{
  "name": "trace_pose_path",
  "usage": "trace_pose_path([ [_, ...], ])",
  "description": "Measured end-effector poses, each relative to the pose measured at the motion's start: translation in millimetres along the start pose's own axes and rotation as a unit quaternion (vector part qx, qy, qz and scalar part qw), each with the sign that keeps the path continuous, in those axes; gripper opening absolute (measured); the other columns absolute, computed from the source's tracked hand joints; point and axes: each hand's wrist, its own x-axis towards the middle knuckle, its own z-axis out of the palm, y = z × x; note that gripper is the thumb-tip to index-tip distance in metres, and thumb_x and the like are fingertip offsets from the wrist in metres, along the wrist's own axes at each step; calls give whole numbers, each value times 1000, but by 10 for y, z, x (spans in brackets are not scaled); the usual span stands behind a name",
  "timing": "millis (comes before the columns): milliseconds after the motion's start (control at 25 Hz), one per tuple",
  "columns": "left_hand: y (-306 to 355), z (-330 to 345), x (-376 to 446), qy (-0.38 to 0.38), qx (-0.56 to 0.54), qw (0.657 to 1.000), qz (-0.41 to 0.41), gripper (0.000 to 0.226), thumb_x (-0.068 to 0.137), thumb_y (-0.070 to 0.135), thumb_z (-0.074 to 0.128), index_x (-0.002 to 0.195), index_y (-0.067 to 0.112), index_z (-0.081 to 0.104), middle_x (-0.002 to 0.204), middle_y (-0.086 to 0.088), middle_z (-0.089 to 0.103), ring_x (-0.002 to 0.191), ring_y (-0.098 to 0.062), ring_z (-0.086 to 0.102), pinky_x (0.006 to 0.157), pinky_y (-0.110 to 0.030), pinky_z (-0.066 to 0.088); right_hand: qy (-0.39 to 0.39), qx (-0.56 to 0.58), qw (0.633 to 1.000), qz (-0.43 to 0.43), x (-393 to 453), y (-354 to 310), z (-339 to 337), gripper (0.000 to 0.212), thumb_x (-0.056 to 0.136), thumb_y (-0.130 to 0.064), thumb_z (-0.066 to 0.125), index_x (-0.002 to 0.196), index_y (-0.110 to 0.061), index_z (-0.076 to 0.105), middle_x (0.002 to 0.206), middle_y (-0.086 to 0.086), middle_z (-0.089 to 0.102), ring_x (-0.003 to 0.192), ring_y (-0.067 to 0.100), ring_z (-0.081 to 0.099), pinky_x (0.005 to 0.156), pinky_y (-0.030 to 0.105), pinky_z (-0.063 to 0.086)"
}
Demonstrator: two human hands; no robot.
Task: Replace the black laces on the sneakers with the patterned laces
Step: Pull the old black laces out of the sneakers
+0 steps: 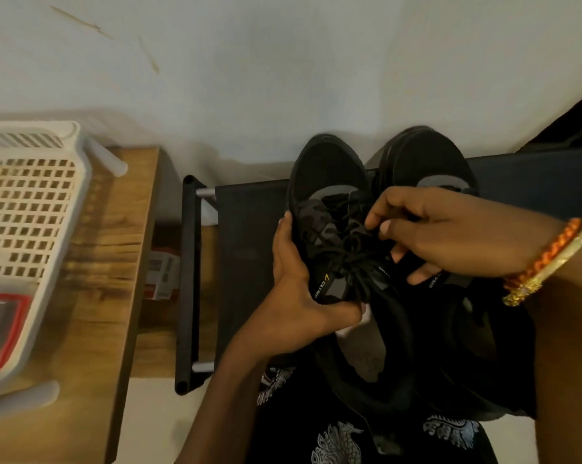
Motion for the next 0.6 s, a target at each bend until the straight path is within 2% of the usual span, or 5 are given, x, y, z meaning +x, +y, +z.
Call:
trace_pose_path([
  [80, -12, -46, 4, -7, 5, 1000, -11, 129, 54, 44, 79, 117, 73, -29, 159, 8, 5, 145, -14, 19, 113, -43, 33, 10, -4, 1000, -16, -41, 0, 23, 16, 98, -19, 43, 99, -25, 57, 98, 4, 61, 85, 14, 64, 67, 32, 60],
  [240, 88, -104, 27, -28, 35, 998, -53, 144, 49, 48, 77, 139, 40, -34, 160, 5, -3, 147, -17, 12, 116, -44, 28, 50, 33, 998, 8, -42, -62, 122, 15, 98, -16, 43, 96, -15, 57, 96, 4, 56, 80, 17, 63, 61, 34, 60],
  [400, 247, -80, -56, -23, 54, 995, -75, 149, 42, 50, 79, 145, 30, -26, 160, -1, 0, 145, -23, 15, 114, -46, 30, 95, 71, 993, 2, -36, 17, 254, 14, 98, -17, 45, 87, -15, 54, 92, 7, 55, 80, 23, 60, 67, 38, 59],
  [480, 284, 29, -151, 46, 17, 997, -62, 137, 47, 44, 82, 150, 27, -7, 153, 0, 16, 138, -22, 29, 110, -40, 36, 119, 75, 990, -14, -74, 50, 308, 14, 98, -18, 45, 86, -16, 54, 91, 7, 57, 84, 24, 60, 71, 38, 57],
  [600, 331, 319, -422, 280, 56, 958, -1, 81, 66, 32, 81, 128, 18, 30, 123, 7, 30, 107, -15, 47, 82, -30, 45, 159, 101, 981, -42, -222, 55, 390, 14, 98, -20, 45, 97, -14, 57, 96, 8, 59, 87, 23, 60, 73, 35, 55],
])
